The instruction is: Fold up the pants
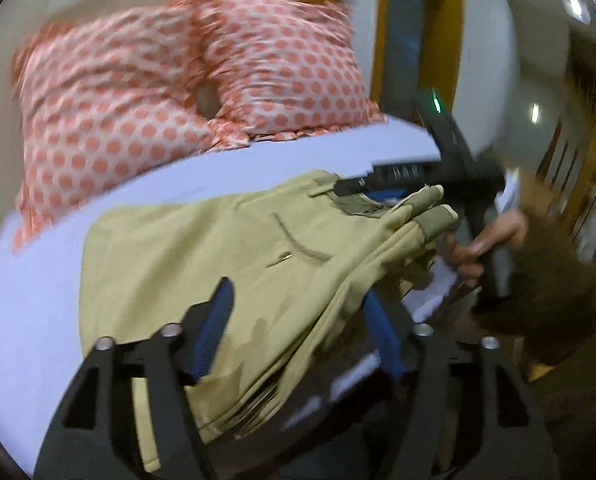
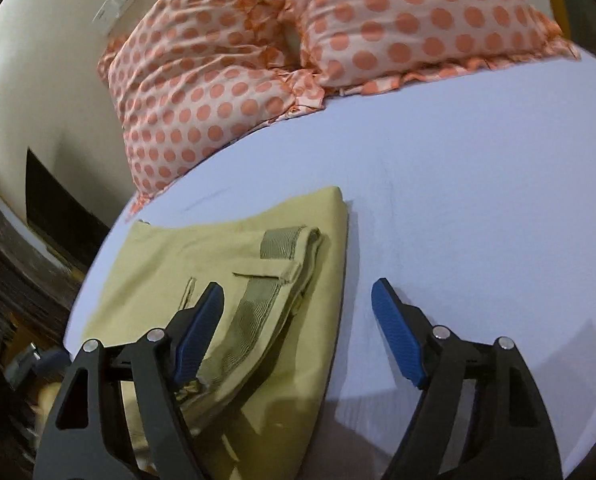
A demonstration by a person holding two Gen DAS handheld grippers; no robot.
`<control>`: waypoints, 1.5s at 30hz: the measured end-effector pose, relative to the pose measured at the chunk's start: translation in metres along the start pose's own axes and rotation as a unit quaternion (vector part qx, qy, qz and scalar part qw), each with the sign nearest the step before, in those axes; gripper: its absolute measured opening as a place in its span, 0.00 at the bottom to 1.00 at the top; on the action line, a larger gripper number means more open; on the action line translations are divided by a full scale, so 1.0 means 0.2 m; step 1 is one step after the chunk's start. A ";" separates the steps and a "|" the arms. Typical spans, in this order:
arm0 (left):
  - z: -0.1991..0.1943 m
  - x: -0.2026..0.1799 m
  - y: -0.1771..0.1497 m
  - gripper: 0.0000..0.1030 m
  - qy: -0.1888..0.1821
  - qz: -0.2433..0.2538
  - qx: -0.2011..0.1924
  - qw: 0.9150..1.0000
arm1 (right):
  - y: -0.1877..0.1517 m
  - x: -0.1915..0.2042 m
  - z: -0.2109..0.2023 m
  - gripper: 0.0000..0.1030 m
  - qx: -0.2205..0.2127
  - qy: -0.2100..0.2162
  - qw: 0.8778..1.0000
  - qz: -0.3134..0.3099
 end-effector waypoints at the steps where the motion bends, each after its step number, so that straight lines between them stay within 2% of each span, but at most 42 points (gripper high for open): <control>1: -0.03 0.02 -0.01 0.70 -0.013 -0.008 0.001 1.000 | 0.00 0.01 0.01 0.76 0.002 -0.002 1.000 -0.008; 4: -0.15 0.13 0.03 0.76 0.014 -0.012 -0.038 0.999 | -0.01 0.04 0.02 0.76 0.004 -0.011 0.999 -0.033; 6: -0.18 0.29 0.09 0.78 0.053 -0.051 -0.055 0.996 | -0.01 0.05 0.03 0.76 0.008 -0.012 0.999 -0.039; 8: -0.16 0.53 0.10 0.79 0.124 -0.104 -0.048 0.986 | 0.00 0.08 0.05 0.75 0.016 -0.003 0.999 -0.046; 10: -0.08 0.71 0.07 0.79 0.148 -0.143 -0.012 0.979 | -0.01 0.11 0.06 0.61 0.028 0.014 0.998 -0.053; 11: -0.02 0.78 0.04 0.79 0.146 -0.162 0.009 0.976 | -0.02 0.12 0.07 0.51 0.037 0.024 0.998 -0.051; 12: 0.03 0.82 0.02 0.79 0.136 -0.179 0.029 0.974 | -0.02 0.13 0.08 0.49 0.041 0.031 0.998 -0.046; 17: 0.24 0.84 -0.01 0.78 0.051 -0.219 0.097 0.970 | -0.03 0.07 0.08 0.19 0.057 0.094 0.994 0.017; 19: 0.29 0.84 -0.01 0.75 0.026 -0.226 0.107 0.968 | -0.04 0.08 0.08 0.16 0.059 0.118 0.991 0.032; 21: 0.32 0.85 0.02 0.60 0.015 -0.232 0.115 0.966 | -0.02 0.09 0.07 0.14 0.057 0.131 0.989 0.043; 23: 0.34 0.88 0.04 0.24 0.006 -0.250 0.120 0.961 | 0.04 0.10 0.07 0.13 0.052 0.144 0.987 0.054; 25: 0.33 0.92 0.09 0.09 0.003 -0.262 0.115 0.958 | 0.12 0.11 0.07 0.13 0.043 0.149 0.986 0.056; 26: 0.34 0.93 0.12 0.08 0.003 -0.266 0.111 0.958 | 0.18 0.12 0.07 0.13 0.037 0.144 0.988 0.049; 28: 0.37 0.95 0.22 0.07 0.025 -0.252 0.099 0.962 | 0.30 0.12 0.10 0.13 0.024 0.127 0.991 0.032; 30: 0.42 0.98 0.33 0.06 0.068 -0.224 0.077 0.969 | 0.42 0.12 0.14 0.13 0.009 0.099 0.995 0.020; 31: 0.46 1.01 0.41 0.06 0.102 -0.210 0.058 0.971 | 0.47 0.12 0.16 0.13 0.002 0.083 0.996 0.015; 33: 0.54 1.06 0.48 0.07 0.145 -0.197 0.046 0.969 | 0.56 0.08 0.23 0.13 -0.011 0.030 0.999 0.007; 34: 0.60 1.09 0.49 0.10 0.167 -0.197 0.055 0.965 | 0.57 0.05 0.27 0.14 -0.008 0.006 1.000 0.003; 36: 0.65 1.13 0.47 0.16 0.188 -0.211 0.076 0.956 | 0.53 -0.03 0.37 0.21 0.026 -0.050 0.998 -0.005; 37: 0.62 1.13 0.46 0.22 0.192 -0.214 0.074 0.955 | 0.50 -0.07 0.37 0.33 0.040 -0.077 0.996 -0.006; 39: 0.52 1.14 0.44 0.28 0.226 -0.194 0.059 0.953 | 0.49 -0.13 0.28 0.46 0.020 -0.106 0.994 -0.006; 40: 0.43 1.13 0.43 0.36 0.250 -0.175 0.044 0.951 | 0.50 -0.13 0.21 0.62 -0.003 -0.105 0.994 -0.006; 41: 0.37 1.11 0.42 0.41 0.247 -0.168 0.033 0.954 | 0.50 -0.11 0.14 0.69 -0.024 -0.087 0.996 -0.004; 42: 0.32 1.06 0.41 0.42 0.224 -0.164 0.026 0.960 | 0.49 -0.07 0.09 0.69 -0.031 -0.062 0.998 -0.004; 45: 0.27 0.88 0.36 0.50 0.143 -0.148 0.026 0.978 | 0.40 0.08 0.08 0.70 -0.007 -0.003 1.000 -0.024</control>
Point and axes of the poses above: each gripper's, at about its wrist camera, not at the fingertips, and z roughly the way its jaws point, x to its left, y to its top, the point moved 10 cm from there along z, roughly the way its jaws point, and after that the axes turned 6 degrees about -z, right-handed, at the moved point
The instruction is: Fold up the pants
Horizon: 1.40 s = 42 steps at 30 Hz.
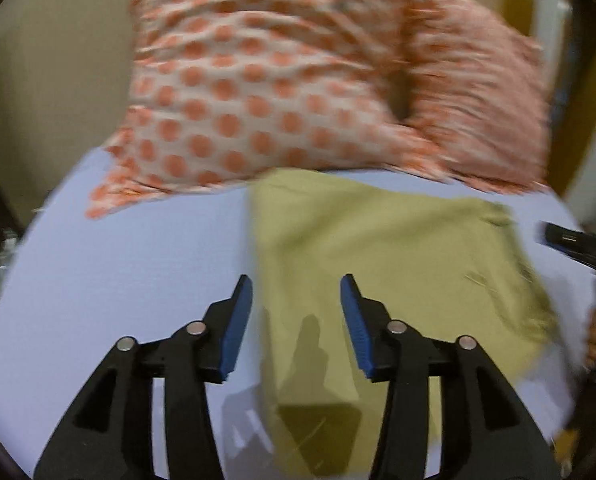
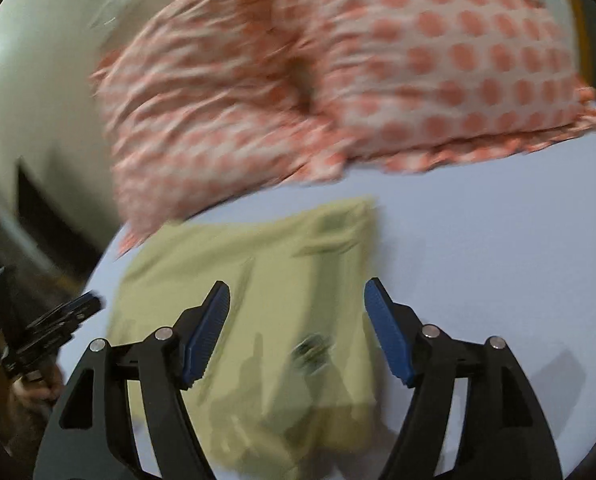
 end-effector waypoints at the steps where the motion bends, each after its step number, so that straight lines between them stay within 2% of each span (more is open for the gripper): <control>1: 0.00 -0.04 -0.04 0.57 -0.019 0.006 0.009 1.000 | -0.04 0.04 0.03 0.74 0.017 0.008 1.000 -0.005; 2: 0.03 -0.09 -0.07 0.61 -0.035 0.007 0.024 0.999 | -0.09 0.07 0.08 0.82 0.043 0.013 0.999 -0.006; 4: 0.15 -0.17 -0.16 0.64 -0.051 -0.002 0.072 0.996 | -0.17 0.06 0.16 0.86 0.076 -0.009 0.997 -0.006; 6: 0.24 -0.16 -0.21 0.65 -0.022 0.003 0.085 0.996 | -0.18 0.04 0.18 0.92 0.076 -0.053 0.995 -0.024; 8: 0.23 -0.17 -0.22 0.76 0.009 0.020 0.078 0.997 | -0.21 0.02 0.15 0.91 0.094 -0.113 0.988 -0.039; 10: 0.18 -0.15 -0.26 0.81 0.036 0.023 0.075 0.996 | -0.24 0.02 0.06 0.93 0.079 -0.167 0.981 -0.053; 11: 0.13 -0.15 -0.28 0.88 0.043 0.025 0.070 0.996 | -0.26 0.04 -0.01 0.99 0.071 -0.191 0.977 -0.061; 12: 0.08 -0.14 -0.30 0.91 0.053 0.025 0.065 0.996 | -0.29 0.05 -0.06 0.99 0.063 -0.203 0.975 -0.068; 14: -0.04 -0.13 -0.39 0.94 0.063 0.024 0.052 0.996 | -0.35 0.11 -0.14 0.99 0.045 -0.199 0.975 -0.083; 15: -0.09 -0.13 -0.45 0.94 0.063 0.023 0.051 0.996 | -0.41 0.16 -0.16 0.99 0.041 -0.180 0.979 -0.087; 17: -0.15 -0.12 -0.54 0.94 0.061 0.018 0.055 0.996 | -0.55 0.21 -0.17 0.99 0.054 -0.161 0.982 -0.083; 20: -0.16 -0.11 -0.66 0.94 0.070 0.012 0.069 0.995 | -0.67 0.25 -0.11 0.99 0.086 -0.157 0.981 -0.073; 22: -0.13 -0.09 -0.69 0.95 0.076 0.006 0.076 0.994 | -0.69 0.26 -0.11 0.99 0.075 -0.186 0.976 -0.088; 23: -0.12 -0.08 -0.70 0.98 0.077 0.001 0.074 0.994 | -0.70 0.27 -0.09 0.99 0.081 -0.189 0.974 -0.092; 25: -0.11 -0.08 -0.70 0.98 0.079 -0.001 0.065 0.995 | -0.70 0.29 -0.09 0.99 0.074 -0.203 0.971 -0.098; 35: -0.14 -0.08 -0.71 0.98 0.084 -0.013 0.036 0.996 | -0.70 0.29 -0.09 0.99 0.059 -0.210 0.972 -0.090; 42: -0.13 -0.08 -0.71 0.98 0.093 -0.020 0.040 0.995 | -0.70 0.30 -0.09 0.99 0.057 -0.211 0.972 -0.090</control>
Point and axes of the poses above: each gripper's, at about its wrist camera, not at the fingertips, and z roughly the way its jaws point, x to its left, y to its top, the point moved 10 cm from there along z, roughly the way its jaws point, and after that the axes turned 6 degrees about -z, right-handed, at the moved point
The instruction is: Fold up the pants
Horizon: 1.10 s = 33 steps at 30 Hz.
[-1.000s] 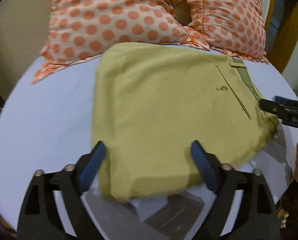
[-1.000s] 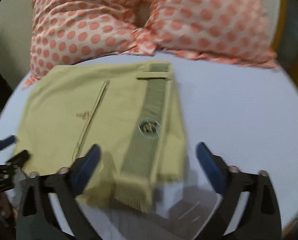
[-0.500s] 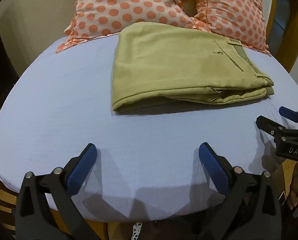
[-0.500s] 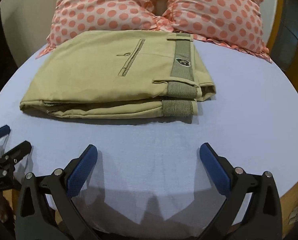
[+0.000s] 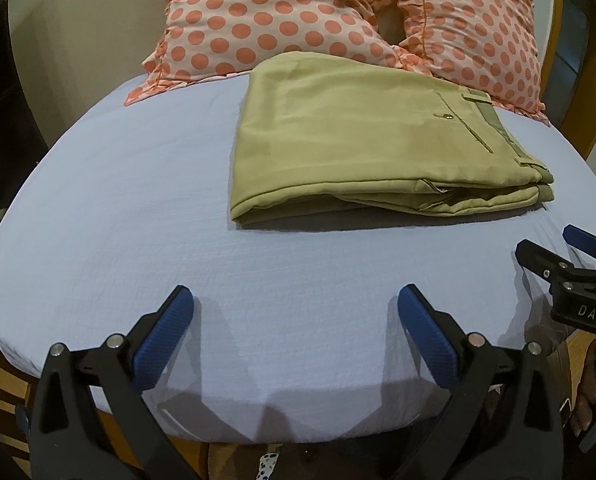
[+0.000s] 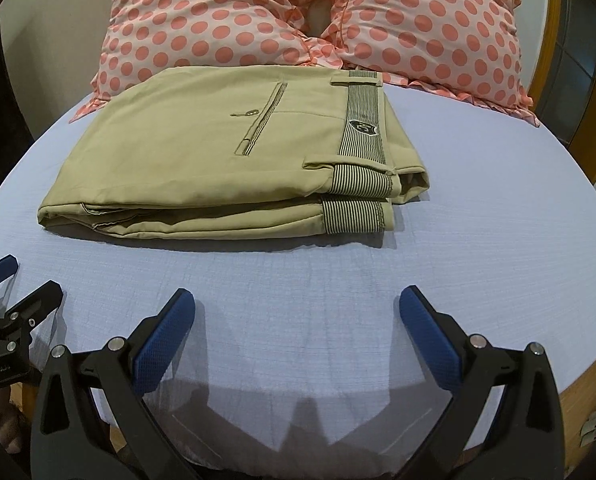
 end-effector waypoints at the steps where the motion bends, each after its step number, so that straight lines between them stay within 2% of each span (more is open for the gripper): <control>1: 0.00 0.00 0.00 0.98 0.000 0.000 0.000 1.000 | 0.00 0.00 0.00 0.99 0.000 0.000 1.000 0.000; 33: 0.01 0.01 0.00 0.98 0.006 -0.004 0.011 1.000 | 0.01 0.01 0.00 0.99 -0.005 -0.001 1.000 0.000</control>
Point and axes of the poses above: each gripper's, at about its wrist camera, not at the fingertips, and z roughly the way its jaws point, x to its left, y to its top, the point moved 10 cm from there along z, roughly the way its jaws point, and after that the axes turned 6 degrees about -z, right-handed, at the moved point
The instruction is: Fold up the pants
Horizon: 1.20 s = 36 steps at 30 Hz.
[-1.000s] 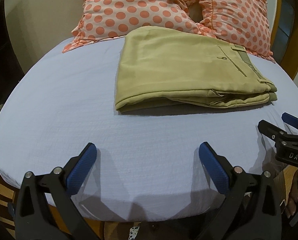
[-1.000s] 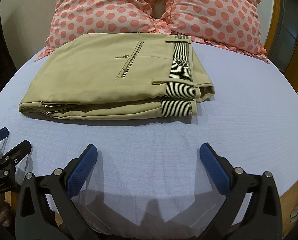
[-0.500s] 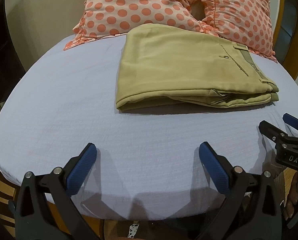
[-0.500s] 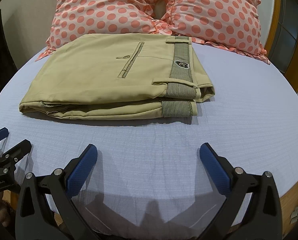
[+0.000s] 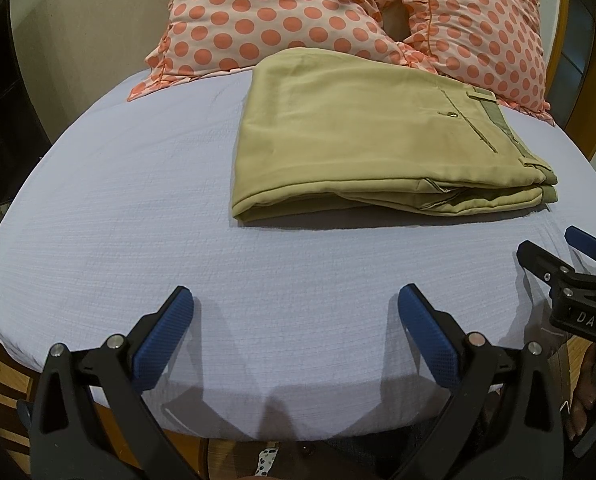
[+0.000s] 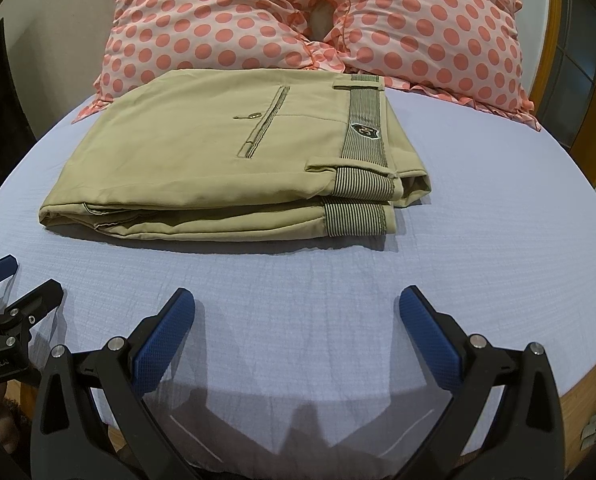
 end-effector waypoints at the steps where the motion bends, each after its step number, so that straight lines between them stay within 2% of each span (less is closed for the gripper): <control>1: 0.00 0.00 0.00 0.98 0.000 0.000 0.000 1.000 | 0.00 0.00 0.00 0.99 0.000 0.000 1.000 0.000; 36: 0.00 0.00 0.00 0.98 -0.001 0.002 -0.004 1.000 | 0.01 0.01 0.01 0.99 -0.004 -0.001 1.000 0.001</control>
Point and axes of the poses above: each gripper's, at about its wrist camera, not at the fingertips, and z roughly the way its jaws point, x to its left, y to its top, the point moved 10 cm from there along z, roughly the way its jaws point, and after that the axes turned 6 degrees about -z, right-handed, at the moved point
